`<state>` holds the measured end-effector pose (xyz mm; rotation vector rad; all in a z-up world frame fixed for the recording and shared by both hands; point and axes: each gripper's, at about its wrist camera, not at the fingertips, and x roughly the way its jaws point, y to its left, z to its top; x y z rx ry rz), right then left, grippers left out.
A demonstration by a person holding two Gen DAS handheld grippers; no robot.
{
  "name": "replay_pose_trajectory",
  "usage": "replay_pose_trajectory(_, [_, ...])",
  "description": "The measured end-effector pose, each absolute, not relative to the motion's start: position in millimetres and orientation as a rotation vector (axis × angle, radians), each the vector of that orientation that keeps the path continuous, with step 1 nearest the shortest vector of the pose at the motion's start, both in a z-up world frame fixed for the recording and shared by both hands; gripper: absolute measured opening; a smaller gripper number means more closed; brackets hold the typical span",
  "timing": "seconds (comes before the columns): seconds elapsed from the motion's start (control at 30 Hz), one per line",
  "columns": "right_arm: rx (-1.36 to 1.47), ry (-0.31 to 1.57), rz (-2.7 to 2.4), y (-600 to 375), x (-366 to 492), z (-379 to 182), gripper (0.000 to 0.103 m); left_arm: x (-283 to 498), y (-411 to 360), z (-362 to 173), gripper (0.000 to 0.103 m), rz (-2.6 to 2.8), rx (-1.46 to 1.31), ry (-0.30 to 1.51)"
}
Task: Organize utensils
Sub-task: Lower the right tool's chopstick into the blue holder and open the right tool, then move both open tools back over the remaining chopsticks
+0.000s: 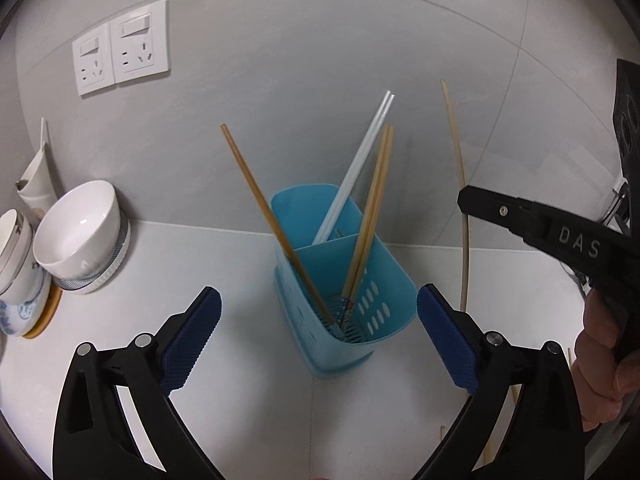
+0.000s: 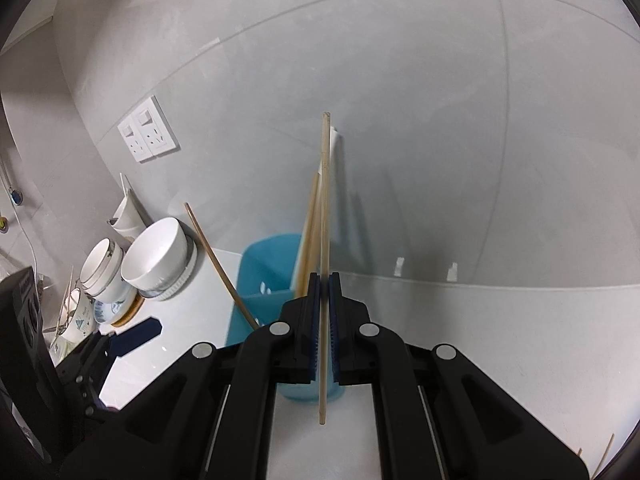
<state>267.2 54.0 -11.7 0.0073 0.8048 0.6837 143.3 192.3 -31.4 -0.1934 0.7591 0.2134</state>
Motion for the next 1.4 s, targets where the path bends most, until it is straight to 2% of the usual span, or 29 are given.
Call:
replay_pose_trajectory(0.7, [0.094,0.686,0.672,88.6,273.4,-27.6,0.004,130.1,224.6,-36.3,0.097,0.293,-0.212,0.79])
replay_pose_trajectory(1.23, [0.017,0.752,0.633,103.8,269.0,-63.9,0.007,131.8,236.9,-44.4,0.097,0.331,-0.232,0.801])
replay_pose_trajectory(1.27, [0.013,0.755,0.632,103.4,268.4,-63.0,0.01,132.0,236.6,-44.4,0.097,0.335,-0.227,0.8])
replay_pose_trajectory(1.37, [-0.007,0.736,0.634,100.2,263.6,-55.9,0.037,131.1,236.5,-43.3,0.097,0.336,-0.223,0.793])
replay_pose_trajectory(1.4, [-0.016,0.718,0.632,97.5,260.9,-52.1,0.042,130.8,237.0,-43.0,0.097,0.335,-0.228,0.791])
